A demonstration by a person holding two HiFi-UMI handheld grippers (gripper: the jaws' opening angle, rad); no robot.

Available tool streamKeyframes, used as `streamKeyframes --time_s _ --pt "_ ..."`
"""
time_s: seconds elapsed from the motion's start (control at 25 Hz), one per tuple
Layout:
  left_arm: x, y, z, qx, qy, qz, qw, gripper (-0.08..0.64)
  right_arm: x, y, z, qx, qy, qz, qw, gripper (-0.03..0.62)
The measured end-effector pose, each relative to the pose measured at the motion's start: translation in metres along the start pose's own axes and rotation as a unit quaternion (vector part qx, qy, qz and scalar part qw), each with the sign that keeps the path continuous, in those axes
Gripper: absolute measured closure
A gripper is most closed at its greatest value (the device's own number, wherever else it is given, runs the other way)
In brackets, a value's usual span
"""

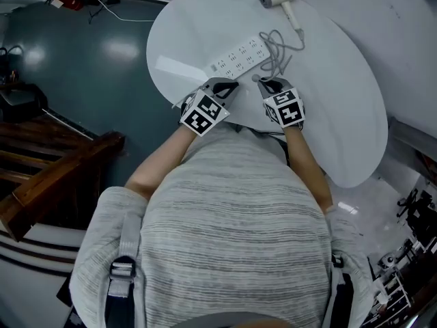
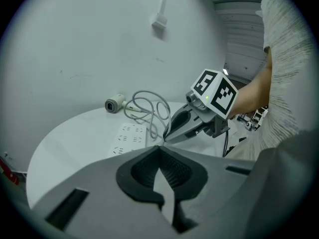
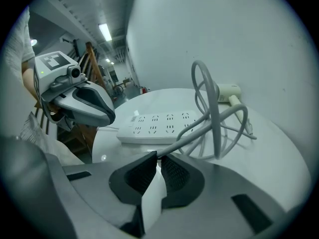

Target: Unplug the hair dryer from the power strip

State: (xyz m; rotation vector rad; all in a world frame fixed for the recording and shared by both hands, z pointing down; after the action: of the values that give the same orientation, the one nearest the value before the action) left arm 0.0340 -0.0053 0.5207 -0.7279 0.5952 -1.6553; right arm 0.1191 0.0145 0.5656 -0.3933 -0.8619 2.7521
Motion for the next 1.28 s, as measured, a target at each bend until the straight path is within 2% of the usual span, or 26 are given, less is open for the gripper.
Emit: streamKeyframes --time_s 0.44,0.6,0.84,1.12,1.28 --pt "-0.004 0.013 -0.004 -0.014 -0.003 0.001 0.9999 0.554 -0.002 0.000 0.003 0.010 -0.003 0.001 1.000 0.551" --pt "-0.004 0.019 -0.010 -0.026 0.001 -0.003 0.9997 0.554 -0.003 0.005 -0.011 0.005 -0.003 0.031 1.000 0.500" --pt "-0.005 0.038 -0.028 -0.064 -0.001 -0.018 0.9978 0.554 0.002 0.028 -0.057 -0.058 -0.007 0.040 0.998 0.500" --pt "-0.019 0.065 -0.050 -0.112 -0.018 -0.018 0.9934 0.554 0.040 0.053 -0.103 -0.155 0.037 0.030 0.987 0.503" --pt "-0.029 0.072 -0.058 -0.125 -0.029 -0.016 0.9916 0.554 0.053 0.053 -0.112 -0.171 0.043 0.025 0.984 0.533"
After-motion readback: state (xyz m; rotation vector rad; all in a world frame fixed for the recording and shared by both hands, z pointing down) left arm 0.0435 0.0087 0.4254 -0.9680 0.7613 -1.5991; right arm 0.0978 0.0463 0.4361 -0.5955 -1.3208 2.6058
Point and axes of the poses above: the fingertips, and each gripper's own axes: z forward along the fingers, x to its left, y out of its top, the point moved 2 cm from there along -z, backward along the fingers, and after that the axes turned 2 degrees about x, right-handed, at the moved point
